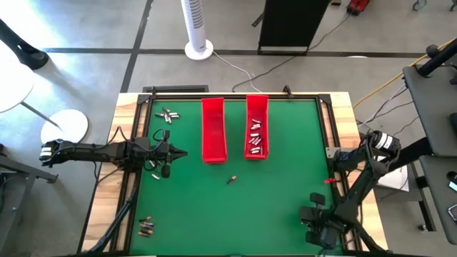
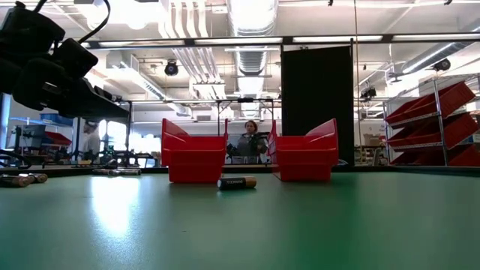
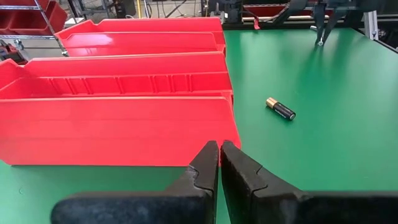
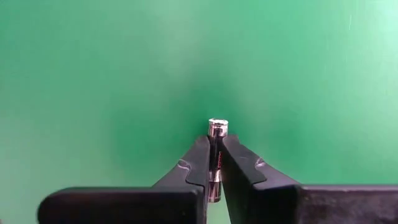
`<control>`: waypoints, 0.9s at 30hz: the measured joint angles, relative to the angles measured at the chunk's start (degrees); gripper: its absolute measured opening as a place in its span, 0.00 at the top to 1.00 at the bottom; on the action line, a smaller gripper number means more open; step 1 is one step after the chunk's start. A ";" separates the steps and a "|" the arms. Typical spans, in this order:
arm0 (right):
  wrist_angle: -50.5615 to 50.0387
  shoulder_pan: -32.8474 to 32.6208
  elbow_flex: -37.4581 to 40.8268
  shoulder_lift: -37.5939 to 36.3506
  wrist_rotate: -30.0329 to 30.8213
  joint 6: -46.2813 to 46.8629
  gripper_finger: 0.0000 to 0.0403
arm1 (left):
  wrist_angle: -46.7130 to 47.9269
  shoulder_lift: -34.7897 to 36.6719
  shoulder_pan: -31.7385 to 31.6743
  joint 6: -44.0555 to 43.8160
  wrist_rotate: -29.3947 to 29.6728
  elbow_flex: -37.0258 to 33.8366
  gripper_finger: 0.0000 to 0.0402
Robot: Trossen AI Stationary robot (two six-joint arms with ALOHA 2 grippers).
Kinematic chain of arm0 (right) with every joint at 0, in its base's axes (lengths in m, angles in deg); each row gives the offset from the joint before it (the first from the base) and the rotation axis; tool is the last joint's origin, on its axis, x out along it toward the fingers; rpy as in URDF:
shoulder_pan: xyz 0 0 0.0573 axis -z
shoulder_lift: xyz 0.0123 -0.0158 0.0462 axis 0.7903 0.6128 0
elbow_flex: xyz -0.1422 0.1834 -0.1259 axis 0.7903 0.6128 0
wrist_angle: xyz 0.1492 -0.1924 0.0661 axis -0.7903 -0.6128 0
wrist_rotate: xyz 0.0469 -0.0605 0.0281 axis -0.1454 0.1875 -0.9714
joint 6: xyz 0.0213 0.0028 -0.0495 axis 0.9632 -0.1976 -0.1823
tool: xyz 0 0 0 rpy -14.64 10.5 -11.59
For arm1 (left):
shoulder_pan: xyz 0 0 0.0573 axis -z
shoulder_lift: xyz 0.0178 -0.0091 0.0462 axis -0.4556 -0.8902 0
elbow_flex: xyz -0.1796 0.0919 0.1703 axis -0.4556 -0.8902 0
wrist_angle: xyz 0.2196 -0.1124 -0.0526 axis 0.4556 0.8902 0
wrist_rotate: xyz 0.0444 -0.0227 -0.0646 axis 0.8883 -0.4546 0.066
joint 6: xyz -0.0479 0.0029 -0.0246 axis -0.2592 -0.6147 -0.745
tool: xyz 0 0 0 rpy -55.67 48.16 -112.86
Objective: Sort batteries
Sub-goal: Put the silver battery into the right red bin
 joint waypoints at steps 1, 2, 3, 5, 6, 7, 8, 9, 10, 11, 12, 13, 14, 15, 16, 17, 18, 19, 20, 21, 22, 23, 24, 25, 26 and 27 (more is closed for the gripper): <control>0.93 1.00 0.00 0.02 0.93 -1.73 0.95 | 0.00 0.00 0.00 0.00 -0.01 0.00 1.00; 1.98 2.11 0.00 0.02 1.82 -3.70 0.95 | 0.00 0.00 0.00 0.00 0.00 -0.02 1.00; 2.99 3.15 0.00 0.04 2.55 -5.51 0.95 | 0.00 0.00 0.00 0.00 -0.02 -0.01 1.00; 4.92 5.14 0.07 0.11 3.95 -9.07 0.96 | 0.00 0.00 0.00 0.00 -0.02 0.00 1.00; 5.97 6.12 0.09 0.14 4.44 -10.86 0.96 | 0.00 0.00 0.00 0.00 -0.02 -0.01 1.00; 7.01 7.00 0.14 0.18 4.83 -12.57 0.96 | 0.00 0.00 0.00 0.00 0.00 0.00 1.00; 8.06 7.90 0.15 0.24 5.20 -14.22 0.96 | 0.00 0.00 0.00 0.00 0.00 0.00 1.00; 9.15 8.67 0.17 0.36 5.39 -15.89 0.96 | 0.00 0.00 0.00 0.00 -0.01 0.00 1.00; 10.11 9.41 0.17 0.45 5.46 -17.56 0.96 | 0.00 0.00 0.00 0.00 -0.01 0.00 1.00; 11.17 10.00 0.17 0.65 5.64 -19.11 0.96 | 0.00 0.00 0.00 0.00 -0.02 -0.01 1.00; 12.30 10.50 0.17 0.94 6.26 -20.44 0.96 | 0.00 0.00 0.00 0.00 0.00 0.00 1.00; 13.44 10.98 0.17 1.35 7.07 -21.34 0.96 | -0.02 0.00 0.00 0.00 -0.02 0.00 1.00; 14.58 11.31 0.17 1.82 7.74 -22.20 0.96 | 0.00 0.00 0.00 0.00 0.00 -0.02 1.00; 15.90 11.62 0.17 2.37 8.43 -22.91 0.96 | 0.00 0.00 0.00 0.00 0.00 0.00 1.00; 17.43 11.90 0.14 3.17 8.85 -23.65 0.96 | 0.00 0.00 0.00 0.00 -0.01 0.00 1.00; 19.24 12.04 0.07 4.01 9.31 -24.20 0.96 | 0.00 0.00 0.00 0.00 0.00 -0.01 1.00; 20.85 12.07 -0.01 4.81 9.66 -24.70 0.96 | 0.00 0.00 0.00 0.00 0.00 -0.02 1.00; 22.30 12.07 -0.02 5.82 9.99 -24.76 0.96 | 0.00 0.00 0.00 0.00 -0.02 0.00 1.00; 23.50 12.05 -0.02 6.76 10.50 -24.75 0.96 | 0.00 0.00 0.00 0.00 -0.01 -0.01 1.00; 24.37 12.03 -0.02 7.62 10.92 -24.74 0.96 | 0.00 0.00 0.00 0.00 0.00 -0.02 1.00; 25.06 12.01 -0.02 8.45 11.08 -24.73 0.96 | 0.00 0.00 0.00 0.00 -0.02 0.00 1.00; 25.43 11.94 -0.02 9.03 11.65 -24.64 0.96 | 0.00 0.00 0.00 0.00 -0.01 -0.02 1.00; 25.67 11.94 -0.02 9.65 12.10 -24.04 0.95 | 0.00 0.00 0.00 0.00 -0.01 -0.01 1.00; 25.94 11.94 -0.02 10.28 12.60 -23.17 0.95 | 0.00 0.00 0.00 0.00 0.00 -0.02 1.00; 26.16 11.94 -0.03 10.72 13.31 -22.32 0.94 | 0.00 0.00 0.00 0.00 -0.02 -0.02 1.00; 26.38 11.91 -0.04 11.26 13.90 -22.10 0.92 | 0.00 0.00 0.00 0.00 -0.01 -0.01 1.00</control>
